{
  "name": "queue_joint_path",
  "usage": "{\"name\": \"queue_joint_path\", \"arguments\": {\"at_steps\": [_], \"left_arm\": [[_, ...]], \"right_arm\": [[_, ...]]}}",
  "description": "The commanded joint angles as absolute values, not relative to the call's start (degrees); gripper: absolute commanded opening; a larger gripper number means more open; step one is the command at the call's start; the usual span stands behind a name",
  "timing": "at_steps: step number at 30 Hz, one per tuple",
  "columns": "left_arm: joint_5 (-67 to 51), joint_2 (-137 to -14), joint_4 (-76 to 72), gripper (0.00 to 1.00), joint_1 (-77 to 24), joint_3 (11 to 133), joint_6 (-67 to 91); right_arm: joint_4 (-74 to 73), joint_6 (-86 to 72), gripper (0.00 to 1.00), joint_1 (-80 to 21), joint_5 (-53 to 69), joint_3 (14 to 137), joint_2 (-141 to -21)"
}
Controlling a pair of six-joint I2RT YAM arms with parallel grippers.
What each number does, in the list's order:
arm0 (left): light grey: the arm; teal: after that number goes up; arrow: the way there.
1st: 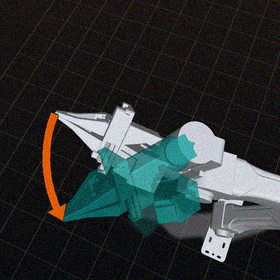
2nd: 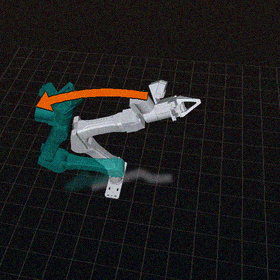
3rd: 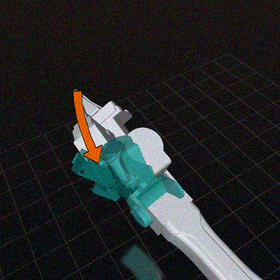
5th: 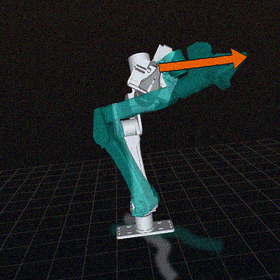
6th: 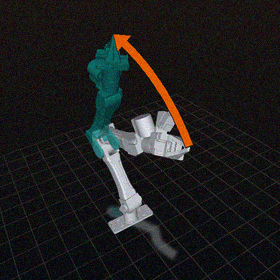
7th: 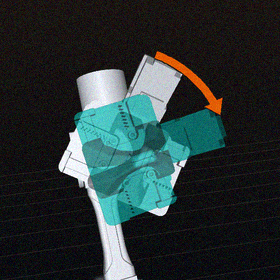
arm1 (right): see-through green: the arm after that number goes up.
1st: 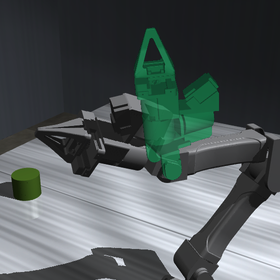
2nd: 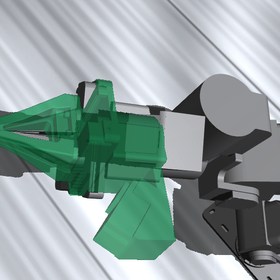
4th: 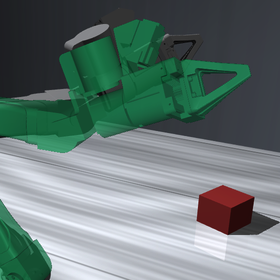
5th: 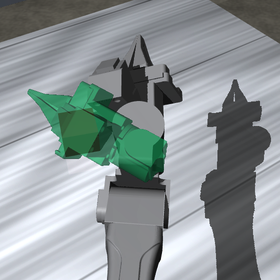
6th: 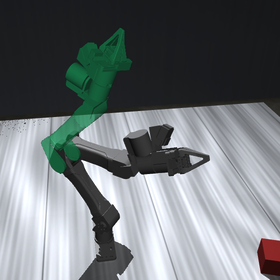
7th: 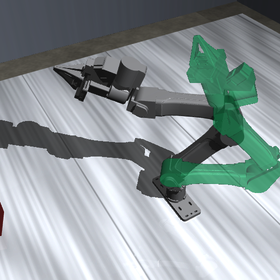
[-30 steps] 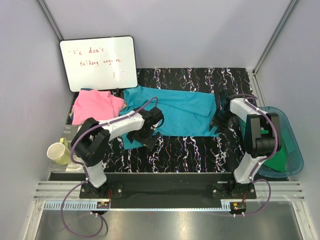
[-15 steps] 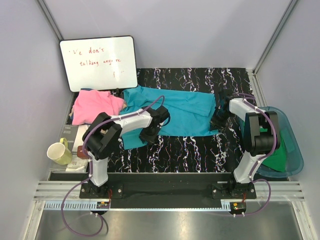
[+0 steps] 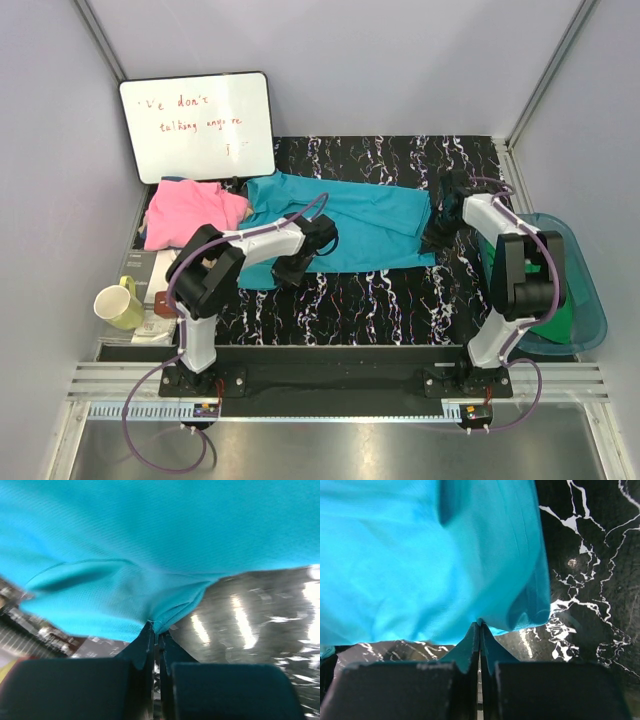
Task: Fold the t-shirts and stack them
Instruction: Grap the side of the flattened tshirt closest away from the robot with both arms, then fold the other side of the tshirt into a rectangle
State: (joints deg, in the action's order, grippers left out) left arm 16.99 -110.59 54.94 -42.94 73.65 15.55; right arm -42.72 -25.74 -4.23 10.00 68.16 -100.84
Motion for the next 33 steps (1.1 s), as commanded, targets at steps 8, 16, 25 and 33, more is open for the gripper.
{"name": "queue_joint_path", "arguments": {"at_steps": [8,16,25,33], "left_arm": [[35.31,-112.14,69.34,0.0,-40.52,92.54,16.09],[42.97,-118.82,74.0,0.0,-34.9,106.5,14.85],[43.77,-128.49,75.76,0.0,-32.08,121.36,12.4],[45.09,-130.87,74.89,0.01,-31.99,124.01,12.13]], "right_arm": [[-44.65,-23.47,0.0,-4.22,8.61,75.67,-98.69],[-44.56,-22.06,0.0,-4.13,7.91,83.13,-105.55],[-44.65,-20.83,0.0,-3.96,6.86,92.72,-117.24],[-45.09,-20.83,0.11,-3.43,6.41,102.46,-124.54]]}}
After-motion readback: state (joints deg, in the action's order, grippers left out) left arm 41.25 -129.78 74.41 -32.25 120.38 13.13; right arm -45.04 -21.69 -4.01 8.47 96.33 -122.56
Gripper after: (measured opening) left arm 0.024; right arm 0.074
